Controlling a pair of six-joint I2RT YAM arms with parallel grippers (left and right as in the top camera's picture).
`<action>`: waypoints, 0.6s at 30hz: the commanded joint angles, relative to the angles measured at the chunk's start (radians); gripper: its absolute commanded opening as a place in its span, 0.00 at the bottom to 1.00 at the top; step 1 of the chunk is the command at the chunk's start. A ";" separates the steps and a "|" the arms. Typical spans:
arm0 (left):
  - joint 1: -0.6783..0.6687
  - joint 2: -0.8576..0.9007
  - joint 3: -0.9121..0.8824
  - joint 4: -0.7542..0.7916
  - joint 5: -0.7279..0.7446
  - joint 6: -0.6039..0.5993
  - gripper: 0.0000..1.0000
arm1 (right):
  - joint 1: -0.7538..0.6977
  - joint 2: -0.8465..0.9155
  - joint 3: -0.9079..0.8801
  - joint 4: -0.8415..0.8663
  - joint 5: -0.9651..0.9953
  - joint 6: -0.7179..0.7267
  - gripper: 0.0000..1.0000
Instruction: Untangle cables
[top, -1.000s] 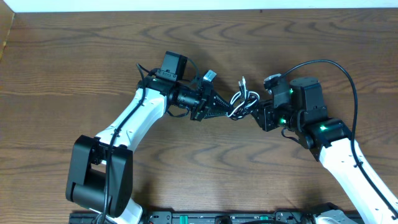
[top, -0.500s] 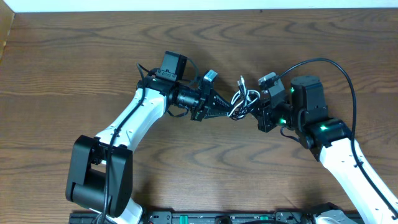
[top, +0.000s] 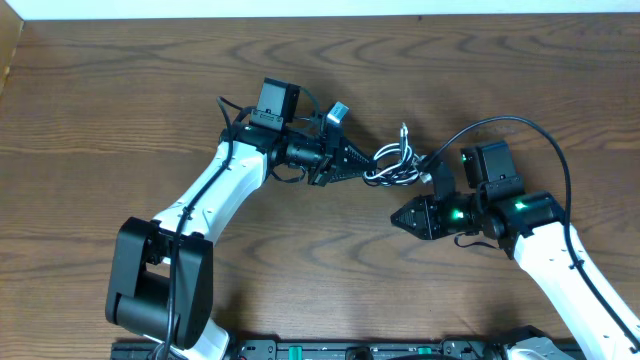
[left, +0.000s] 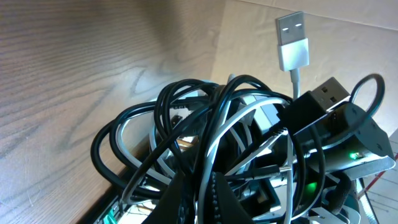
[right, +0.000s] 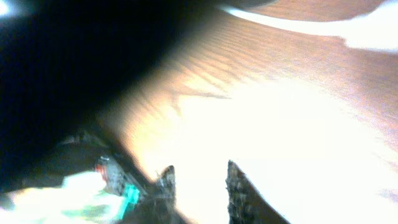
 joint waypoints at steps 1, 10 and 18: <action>0.007 0.001 0.004 0.005 0.005 -0.001 0.08 | 0.001 -0.001 0.012 -0.010 0.155 0.043 0.39; 0.007 0.001 0.004 -0.030 0.010 -0.056 0.07 | 0.001 -0.001 0.012 0.158 0.251 0.075 0.52; 0.007 0.001 0.004 -0.035 0.119 -0.159 0.07 | 0.002 0.000 0.012 0.361 0.291 0.076 0.43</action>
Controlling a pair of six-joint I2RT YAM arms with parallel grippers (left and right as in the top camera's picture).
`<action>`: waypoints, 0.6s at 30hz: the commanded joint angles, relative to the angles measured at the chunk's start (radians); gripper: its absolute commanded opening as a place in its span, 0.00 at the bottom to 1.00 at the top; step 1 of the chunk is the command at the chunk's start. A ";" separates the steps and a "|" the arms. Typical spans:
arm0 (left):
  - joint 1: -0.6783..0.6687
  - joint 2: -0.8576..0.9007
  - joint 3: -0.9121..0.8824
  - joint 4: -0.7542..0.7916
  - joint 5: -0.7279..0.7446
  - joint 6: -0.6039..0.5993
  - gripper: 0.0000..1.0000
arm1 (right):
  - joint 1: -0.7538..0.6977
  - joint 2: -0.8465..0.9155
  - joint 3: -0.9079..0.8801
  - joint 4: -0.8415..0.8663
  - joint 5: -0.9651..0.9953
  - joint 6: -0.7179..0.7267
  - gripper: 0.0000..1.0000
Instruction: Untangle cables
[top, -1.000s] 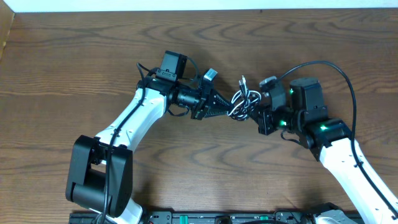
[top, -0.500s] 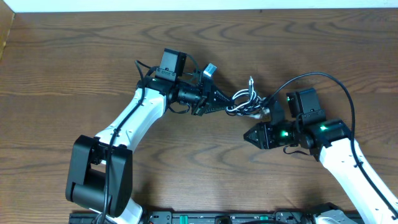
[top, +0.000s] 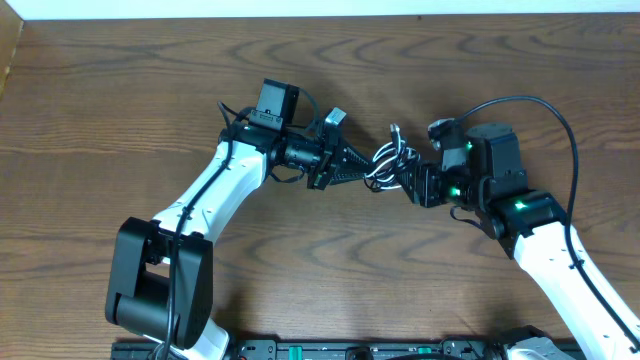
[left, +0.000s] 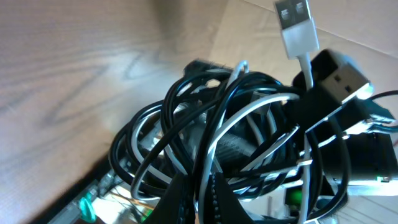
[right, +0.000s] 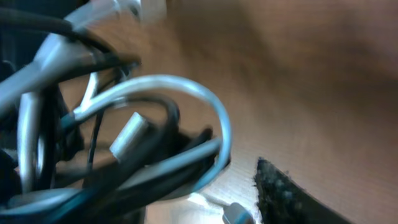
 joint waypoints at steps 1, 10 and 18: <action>0.006 0.001 0.004 0.002 0.095 -0.039 0.07 | 0.002 0.000 0.012 0.040 0.066 0.016 0.34; 0.006 0.001 0.004 0.013 0.007 0.025 0.07 | 0.002 0.000 0.011 -0.168 0.084 0.075 0.01; 0.006 0.001 0.004 0.040 -0.023 0.034 0.07 | 0.001 -0.001 0.011 -0.504 0.273 0.113 0.32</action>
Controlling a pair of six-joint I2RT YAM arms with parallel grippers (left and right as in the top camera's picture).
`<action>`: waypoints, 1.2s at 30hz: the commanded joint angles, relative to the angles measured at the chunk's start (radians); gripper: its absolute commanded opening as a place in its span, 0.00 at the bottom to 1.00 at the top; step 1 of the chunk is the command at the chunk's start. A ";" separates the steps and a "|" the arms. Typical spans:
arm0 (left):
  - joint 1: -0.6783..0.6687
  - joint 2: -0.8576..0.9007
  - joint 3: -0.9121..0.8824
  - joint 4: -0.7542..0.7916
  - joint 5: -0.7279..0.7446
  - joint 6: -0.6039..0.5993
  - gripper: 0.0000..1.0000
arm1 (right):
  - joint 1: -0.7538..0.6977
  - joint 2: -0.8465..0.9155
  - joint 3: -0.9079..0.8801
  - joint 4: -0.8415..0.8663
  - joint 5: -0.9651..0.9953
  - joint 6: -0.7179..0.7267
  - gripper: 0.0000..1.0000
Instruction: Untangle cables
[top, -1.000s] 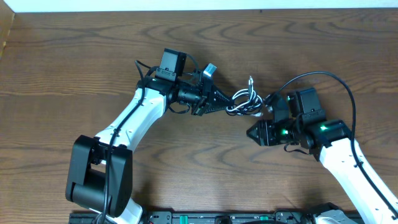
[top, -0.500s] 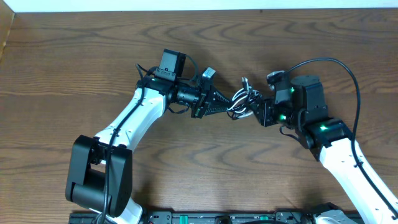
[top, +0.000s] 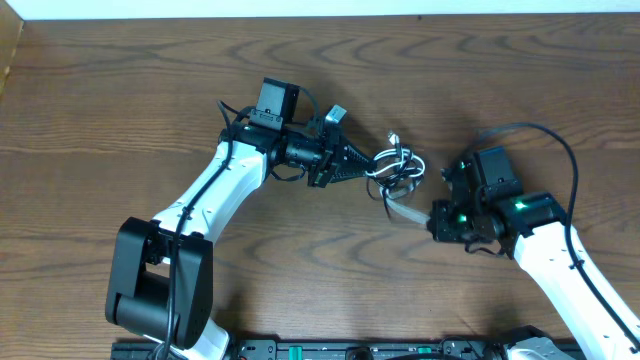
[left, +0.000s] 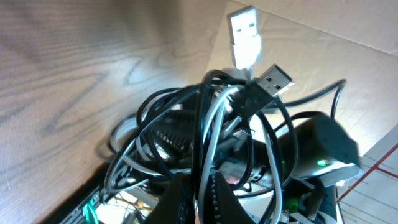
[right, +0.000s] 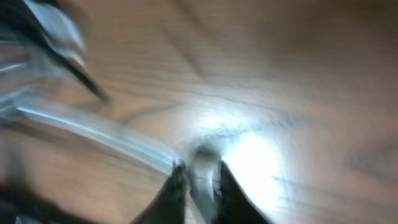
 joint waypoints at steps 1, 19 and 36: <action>0.005 0.001 0.004 0.007 -0.002 0.027 0.07 | 0.001 -0.001 0.010 -0.009 0.101 0.014 0.42; -0.039 0.001 0.004 -0.007 0.090 -0.092 0.07 | 0.002 -0.001 0.010 0.423 -0.229 0.037 0.45; -0.056 0.001 0.004 0.056 0.078 -0.059 0.07 | 0.002 0.000 0.008 0.210 0.026 0.153 0.01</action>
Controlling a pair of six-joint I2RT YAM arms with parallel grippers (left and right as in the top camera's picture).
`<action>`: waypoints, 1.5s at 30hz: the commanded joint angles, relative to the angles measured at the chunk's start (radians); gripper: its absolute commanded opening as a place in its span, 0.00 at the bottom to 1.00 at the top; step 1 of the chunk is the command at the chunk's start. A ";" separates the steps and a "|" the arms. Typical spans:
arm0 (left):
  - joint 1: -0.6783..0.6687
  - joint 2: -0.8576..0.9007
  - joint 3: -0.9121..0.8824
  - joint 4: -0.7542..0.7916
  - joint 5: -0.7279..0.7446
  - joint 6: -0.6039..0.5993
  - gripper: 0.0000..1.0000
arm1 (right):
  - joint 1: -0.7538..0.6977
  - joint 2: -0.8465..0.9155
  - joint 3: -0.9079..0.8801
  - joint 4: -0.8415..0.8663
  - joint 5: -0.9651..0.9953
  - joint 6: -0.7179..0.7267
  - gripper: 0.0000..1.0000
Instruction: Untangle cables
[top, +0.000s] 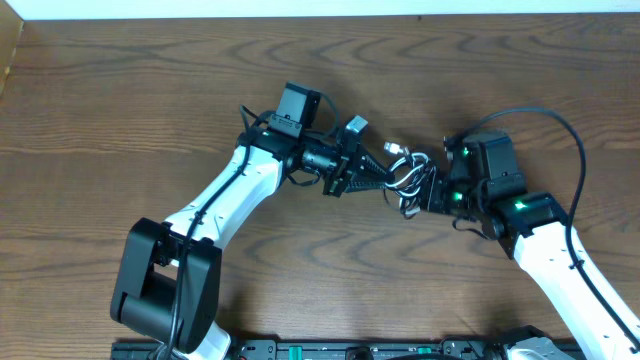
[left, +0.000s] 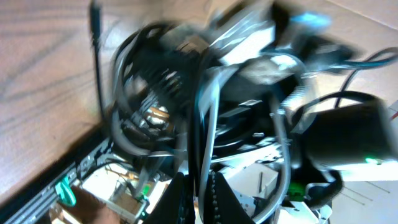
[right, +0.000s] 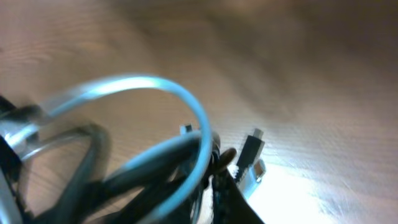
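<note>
A knot of black, white and grey cables (top: 405, 175) hangs between my two grippers at the middle of the table. My left gripper (top: 378, 176) is shut on its left side. In the left wrist view the strands (left: 186, 93) run down between the closed fingers (left: 217, 196). My right gripper (top: 428, 192) presses against the knot's right side. The right wrist view shows a pale blue-white loop (right: 124, 87) and dark strands wedged beside one dark finger (right: 233, 199); the other finger is hidden. A small plug (right: 252, 146) dangles next to it. A white USB plug (top: 357, 125) sticks up.
The wooden table (top: 120, 90) spreads around both arms. My right arm's own black cable (top: 560, 130) arcs above its wrist. A white wall strip runs along the far edge, and a black rail (top: 350, 350) lies at the near edge.
My left gripper has shifted to the right with the knot. My right gripper was below and right of the knot, holding a white strand stretched out; now it sits tight against the knot's right side.
My left gripper held the knot throughout. The right gripper stood open below the knot, then was at the knot's right side. After that it was shut on a white strand held out to the lower right. Now both grippers meet at the knot, further right.
</note>
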 joint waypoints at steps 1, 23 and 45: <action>0.032 0.001 0.004 0.016 0.002 0.040 0.08 | 0.002 0.000 0.009 -0.106 0.083 0.012 0.01; 0.084 0.001 0.004 0.007 -0.072 0.193 0.08 | 0.002 -0.001 0.009 -0.007 -0.138 -0.124 0.78; 0.080 0.001 0.004 -0.434 -0.837 0.631 0.95 | 0.002 -0.001 0.009 -0.066 0.093 -0.101 0.64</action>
